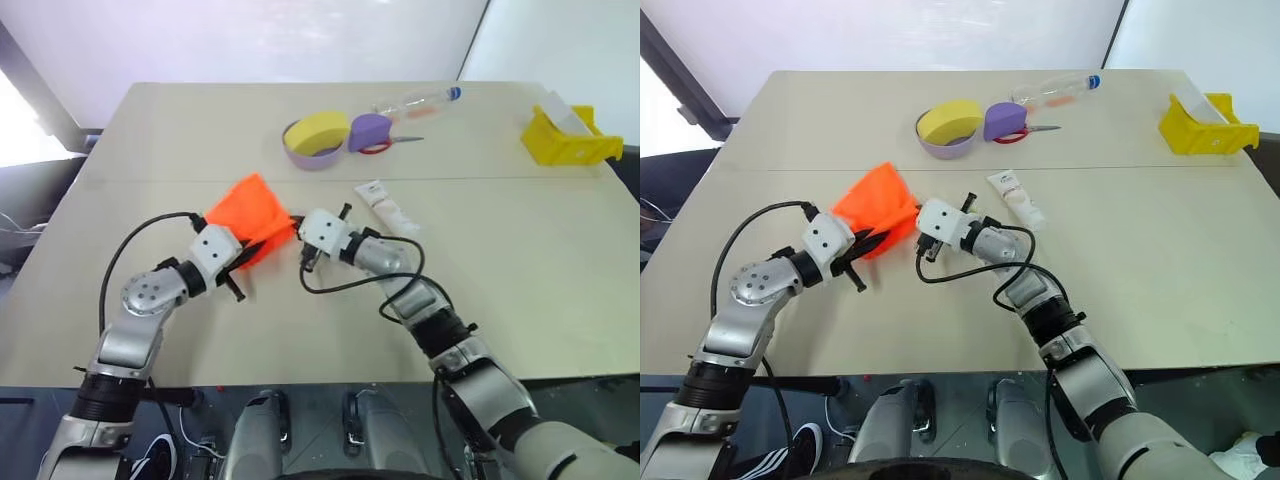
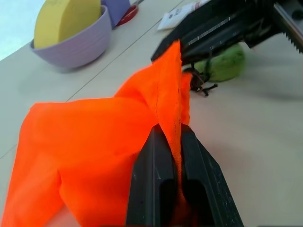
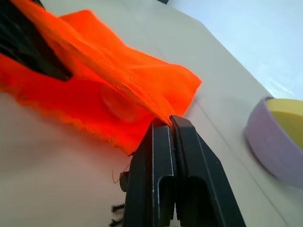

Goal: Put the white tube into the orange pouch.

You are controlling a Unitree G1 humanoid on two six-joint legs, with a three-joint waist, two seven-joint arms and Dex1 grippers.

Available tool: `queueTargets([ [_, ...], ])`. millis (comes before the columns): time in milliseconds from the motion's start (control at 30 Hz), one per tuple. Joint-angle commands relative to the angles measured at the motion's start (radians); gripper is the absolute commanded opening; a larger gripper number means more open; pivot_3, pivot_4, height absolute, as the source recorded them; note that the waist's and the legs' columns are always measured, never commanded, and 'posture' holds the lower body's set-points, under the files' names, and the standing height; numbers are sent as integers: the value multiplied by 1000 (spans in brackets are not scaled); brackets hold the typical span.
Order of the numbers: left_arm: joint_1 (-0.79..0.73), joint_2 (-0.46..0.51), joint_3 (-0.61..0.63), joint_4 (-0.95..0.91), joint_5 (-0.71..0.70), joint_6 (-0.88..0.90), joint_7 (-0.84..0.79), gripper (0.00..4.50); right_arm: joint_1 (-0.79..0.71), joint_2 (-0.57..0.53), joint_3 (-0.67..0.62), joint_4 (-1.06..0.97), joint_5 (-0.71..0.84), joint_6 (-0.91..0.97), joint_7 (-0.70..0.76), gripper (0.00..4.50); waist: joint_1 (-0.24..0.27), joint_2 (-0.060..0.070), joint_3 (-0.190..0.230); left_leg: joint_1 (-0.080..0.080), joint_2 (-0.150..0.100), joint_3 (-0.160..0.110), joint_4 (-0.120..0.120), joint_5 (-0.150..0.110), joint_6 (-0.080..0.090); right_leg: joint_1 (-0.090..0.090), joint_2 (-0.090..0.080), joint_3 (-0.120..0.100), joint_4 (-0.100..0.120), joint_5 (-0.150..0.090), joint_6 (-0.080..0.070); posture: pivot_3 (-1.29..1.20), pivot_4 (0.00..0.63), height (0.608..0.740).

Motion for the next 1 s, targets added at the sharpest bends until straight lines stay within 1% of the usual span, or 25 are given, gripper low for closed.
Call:
queueTargets([
  [33, 10, 9, -17, -52, -16, 4, -32, 0, 42, -21, -67, -101, 70, 66, 31, 21, 1, 0, 0, 0, 0, 0, 0, 0, 0, 0, 0, 0, 0, 0, 0, 0, 150, 740],
  [100, 13, 8, -29, -69, -21, 13, -44, 0, 75, -38, -86, -157, 93, 109, 44, 21, 2, 0, 0, 0, 0, 0, 0, 0, 0, 0, 0, 0, 0, 0, 0, 0, 150, 740],
  [200, 18, 3, -37, -93, -35, 27, -54, 0, 126, -88, -70, -251, 74, 130, 76, 21, 1, 0, 0, 0, 0, 0, 0, 0, 0, 0, 0, 0, 0, 0, 0, 0, 150, 740],
  [300, 31, 10, -49, -120, -48, 34, -80, 0, 180, -127, -66, -343, 86, 168, 114, 21, 3, 0, 0, 0, 0, 0, 0, 0, 0, -1, 0, 0, 0, -2, -3, 0, 150, 740],
  [633, 70, 36, -62, -169, -76, 43, -132, 0, 332, -249, -58, -624, 138, 307, 230, 21, 4, 0, 0, 0, 1, 0, -1, 0, 0, -1, -1, 0, -1, -2, -4, 0, 150, 740],
  [733, 70, 34, -61, -171, -86, 48, -138, 0, 346, -286, -66, -656, 140, 315, 253, 21, 5, 0, 0, -1, 1, 0, -1, 0, -1, -2, -1, 0, -2, -2, -4, 0, 150, 740],
  [900, 63, 35, -71, -155, -65, 19, -138, 0, 348, -335, -71, -657, 157, 314, 292, 21, 5, 0, 0, -1, 1, 0, -1, -2, -3, -2, -1, 0, -2, -2, -5, 0, 150, 740],
  [1000, 69, 39, -72, -162, -72, 26, -140, 0, 350, -345, -70, -651, 165, 304, 303, 21, 5, 0, 0, -1, 1, 0, -1, -2, -3, -2, -1, 0, -2, -2, -5, 0, 150, 740],
])
